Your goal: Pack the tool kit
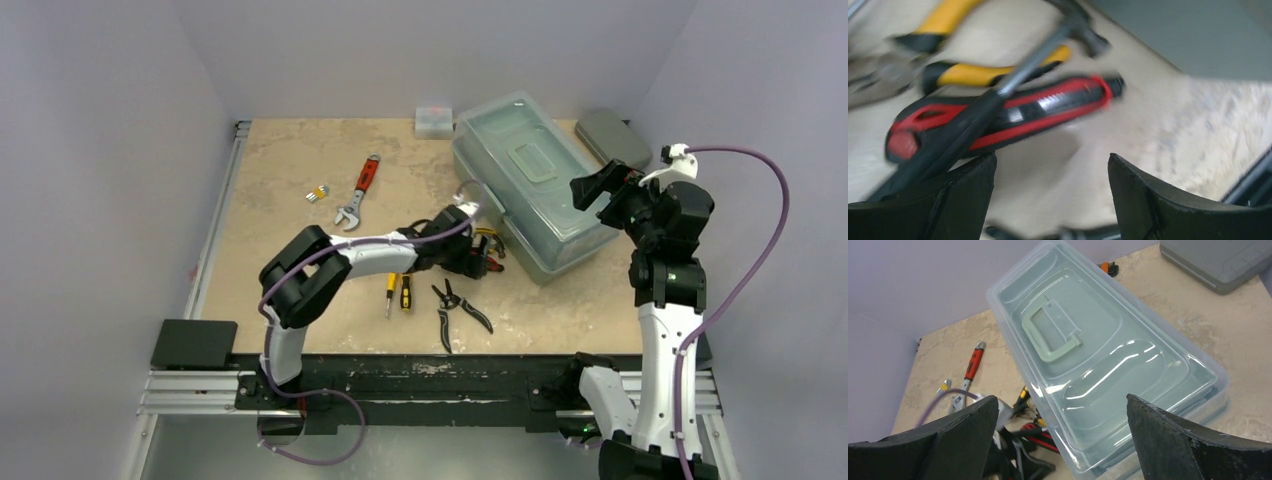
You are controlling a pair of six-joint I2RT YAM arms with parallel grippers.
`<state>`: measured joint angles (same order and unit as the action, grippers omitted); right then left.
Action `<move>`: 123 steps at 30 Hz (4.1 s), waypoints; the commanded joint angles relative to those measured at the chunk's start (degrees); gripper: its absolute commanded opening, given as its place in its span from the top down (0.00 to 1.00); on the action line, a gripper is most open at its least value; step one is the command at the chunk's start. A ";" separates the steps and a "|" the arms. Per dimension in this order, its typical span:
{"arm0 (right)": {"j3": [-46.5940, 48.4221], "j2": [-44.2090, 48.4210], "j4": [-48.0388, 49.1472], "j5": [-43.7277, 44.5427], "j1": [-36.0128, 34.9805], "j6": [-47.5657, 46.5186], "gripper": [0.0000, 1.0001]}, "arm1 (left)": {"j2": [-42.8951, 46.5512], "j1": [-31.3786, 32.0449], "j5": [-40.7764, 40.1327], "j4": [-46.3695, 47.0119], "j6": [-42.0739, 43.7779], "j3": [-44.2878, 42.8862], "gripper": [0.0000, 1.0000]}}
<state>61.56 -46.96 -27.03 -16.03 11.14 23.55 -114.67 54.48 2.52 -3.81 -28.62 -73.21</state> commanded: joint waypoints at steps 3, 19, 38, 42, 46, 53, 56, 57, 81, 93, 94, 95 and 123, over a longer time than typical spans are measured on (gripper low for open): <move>-2.06 -0.87 2.90 1.17 -0.32 1.06 0.01 | 2.93 -13.61 -1.12 -1.58 -5.15 3.82 0.18; 2.07 -1.23 -3.71 10.25 -0.31 -2.18 0.01 | 20.36 -1.12 -10.38 -23.14 -3.40 2.09 0.20; 0.27 0.29 -1.80 7.44 -0.31 -2.79 0.01 | 6.01 8.37 -3.24 -16.03 -11.62 6.60 0.18; -0.49 0.33 -1.58 7.96 -0.31 -2.70 0.01 | 6.01 -0.55 -6.29 -15.18 -11.30 8.78 0.18; -1.26 -0.99 -1.19 8.74 -0.28 -2.52 0.01 | 6.57 -10.32 -10.09 -16.39 -11.80 9.73 0.16; -1.00 -10.12 1.37 12.73 -0.24 -1.37 0.01 | 6.06 -18.79 -14.63 -20.08 -9.80 3.82 0.14; 3.33 -16.49 0.61 14.39 -0.19 -3.12 0.01 | 7.63 -19.14 -15.17 -24.14 -8.32 0.06 0.14; 5.82 -18.79 -0.33 14.63 -0.23 -3.61 0.01 | 8.94 -19.08 -14.51 -24.33 -8.07 -0.15 0.15; -9.56 -11.83 -3.03 -4.70 -2.83 -4.82 0.06 | 24.30 -18.86 16.71 1.19 -15.47 11.07 0.08; -1.93 -9.53 -4.28 0.86 -3.03 -3.31 0.04 | 16.87 -22.71 27.16 19.55 -25.77 7.49 0.00; -1.14 -10.68 -3.55 1.13 -3.01 -2.99 0.03 | 15.10 -22.96 27.93 22.10 -27.71 6.91 0.00; -0.30 -11.87 -2.75 1.06 -3.00 -2.70 0.02 | 13.24 -23.16 28.48 23.71 -29.32 5.96 0.00; 13.16 -37.77 -1.45 -2.35 -10.08 -4.60 0.01 | -17.11 -23.20 36.40 56.18 -57.51 -8.80 0.09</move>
<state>74.06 -84.05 -28.10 -14.13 3.86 18.11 -130.04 29.56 36.88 43.51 -81.45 -79.31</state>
